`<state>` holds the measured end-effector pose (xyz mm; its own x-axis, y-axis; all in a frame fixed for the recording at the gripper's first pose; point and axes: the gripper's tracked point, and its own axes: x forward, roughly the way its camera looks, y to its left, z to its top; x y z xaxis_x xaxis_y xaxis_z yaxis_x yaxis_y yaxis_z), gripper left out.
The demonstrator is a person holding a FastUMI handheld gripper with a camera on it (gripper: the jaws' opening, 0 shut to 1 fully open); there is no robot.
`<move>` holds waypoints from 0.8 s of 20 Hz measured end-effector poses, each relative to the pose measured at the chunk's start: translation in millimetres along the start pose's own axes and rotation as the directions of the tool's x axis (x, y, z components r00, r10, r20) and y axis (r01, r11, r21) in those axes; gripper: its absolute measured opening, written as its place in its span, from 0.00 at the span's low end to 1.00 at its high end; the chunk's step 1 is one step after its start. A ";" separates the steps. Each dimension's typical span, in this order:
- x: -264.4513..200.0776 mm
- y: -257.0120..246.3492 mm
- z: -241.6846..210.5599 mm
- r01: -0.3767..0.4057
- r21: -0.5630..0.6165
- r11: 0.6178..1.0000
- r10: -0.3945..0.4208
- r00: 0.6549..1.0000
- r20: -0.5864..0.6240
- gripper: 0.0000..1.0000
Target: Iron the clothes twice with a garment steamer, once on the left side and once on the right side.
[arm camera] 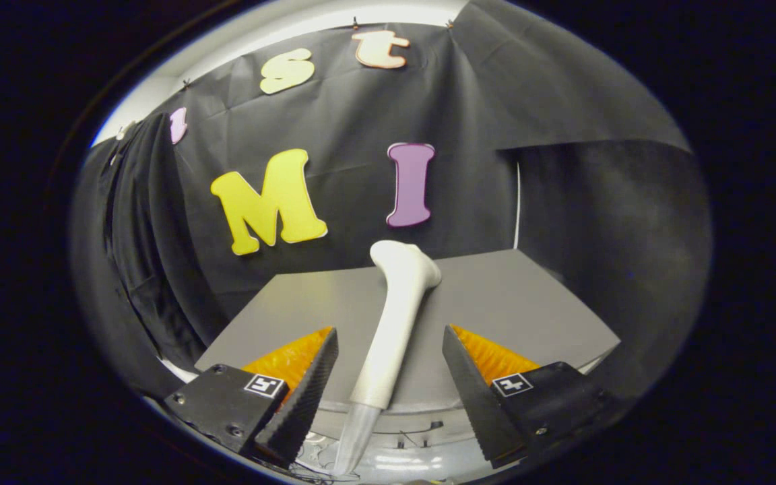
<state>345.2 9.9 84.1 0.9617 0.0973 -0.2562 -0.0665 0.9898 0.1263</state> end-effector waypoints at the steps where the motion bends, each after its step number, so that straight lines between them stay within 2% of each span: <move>1: 10.5 -1.1 -2.5 -0.009 0.017 1.000 0.009 1.000 -0.022 0.97; 7: 50.0 2.2 -17.3 -0.072 0.091 0.993 0.083 0.988 -0.129 0.89; 9: 55.2 9.8 -19.0 -0.104 0.110 0.989 0.119 0.983 -0.139 0.82; 12: 60.5 3.8 -18.7 -0.088 0.127 0.988 0.106 0.984 -0.140 0.64; 16: 62.4 15.0 -15.5 -0.171 0.233 0.957 0.204 0.971 -0.122 0.46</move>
<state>400.1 32.5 55.2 0.8884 0.3088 -0.3397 -0.1667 0.9065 0.3880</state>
